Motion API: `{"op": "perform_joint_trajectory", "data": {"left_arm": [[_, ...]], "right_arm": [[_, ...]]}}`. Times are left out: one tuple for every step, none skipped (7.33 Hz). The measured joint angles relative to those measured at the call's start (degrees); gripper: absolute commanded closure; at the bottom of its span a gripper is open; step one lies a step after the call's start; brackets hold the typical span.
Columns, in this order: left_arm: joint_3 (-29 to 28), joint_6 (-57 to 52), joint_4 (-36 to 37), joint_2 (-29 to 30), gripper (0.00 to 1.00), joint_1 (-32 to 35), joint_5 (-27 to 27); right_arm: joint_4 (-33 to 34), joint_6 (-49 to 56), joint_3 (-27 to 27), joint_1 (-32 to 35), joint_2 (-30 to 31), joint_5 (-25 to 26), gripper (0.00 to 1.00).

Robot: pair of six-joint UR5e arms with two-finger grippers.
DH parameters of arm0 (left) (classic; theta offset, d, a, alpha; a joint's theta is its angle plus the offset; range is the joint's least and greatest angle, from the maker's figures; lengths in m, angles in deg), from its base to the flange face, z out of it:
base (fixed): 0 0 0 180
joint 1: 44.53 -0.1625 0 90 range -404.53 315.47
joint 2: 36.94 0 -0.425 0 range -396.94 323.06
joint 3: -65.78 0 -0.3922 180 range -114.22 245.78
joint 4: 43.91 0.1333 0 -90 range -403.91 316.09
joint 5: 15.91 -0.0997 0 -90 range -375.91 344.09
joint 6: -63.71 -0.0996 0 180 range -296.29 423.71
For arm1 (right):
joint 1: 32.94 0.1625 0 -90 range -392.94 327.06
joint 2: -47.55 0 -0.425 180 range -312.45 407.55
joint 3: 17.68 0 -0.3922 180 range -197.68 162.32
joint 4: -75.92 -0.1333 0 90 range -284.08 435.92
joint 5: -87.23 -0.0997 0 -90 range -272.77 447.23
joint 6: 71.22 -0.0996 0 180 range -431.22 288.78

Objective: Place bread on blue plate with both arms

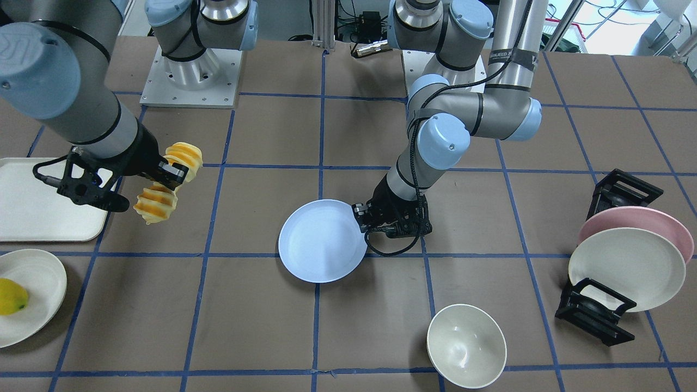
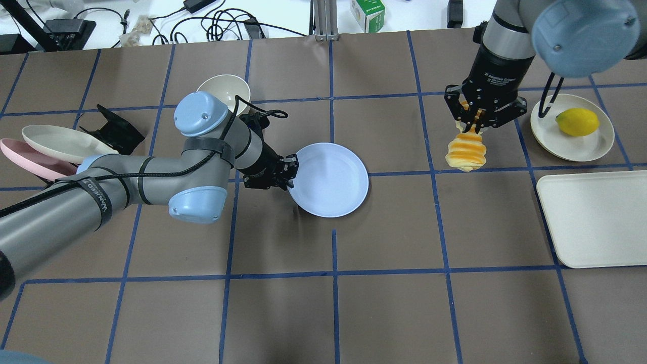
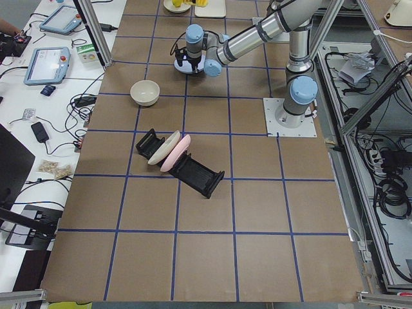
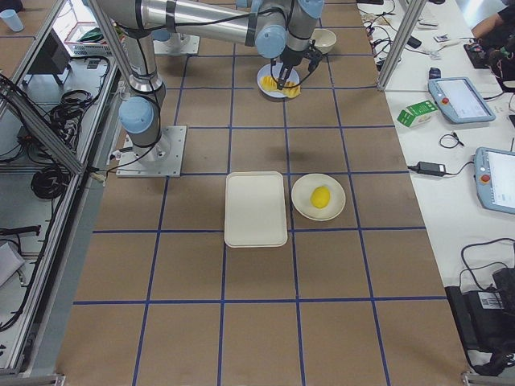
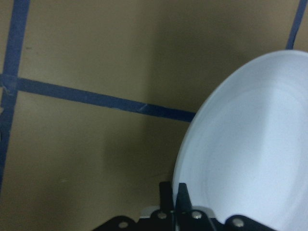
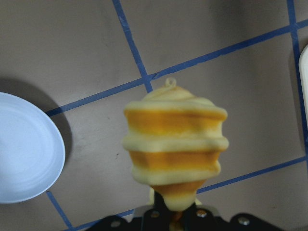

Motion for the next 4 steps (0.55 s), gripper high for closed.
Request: {"op": "perform_joint_trajectory", "data": {"left_arm": [[-1.3,0.1,2.3,-0.1,0.0,0.6,-1.8],[-4.2,-0.5,-1.0,-1.4,0.0,0.5,-4.7],[-9.1,-3.4,-8.9,-3.3,0.0,-0.2,-8.1],[-15.2,-8.0,-20.2,-5.5,0.0,-1.3,-11.0]], "right_arm": [[1.8,-2.4,0.0,2.6,-1.0,0.0,1.0],[3.6,-5.1,-0.1,5.9,-2.4,-0.1,1.0],[5.8,-7.8,-0.1,9.5,-4.2,-0.1,1.0],[9.0,-9.9,-0.1,12.9,-6.3,-0.1,1.0]]}}
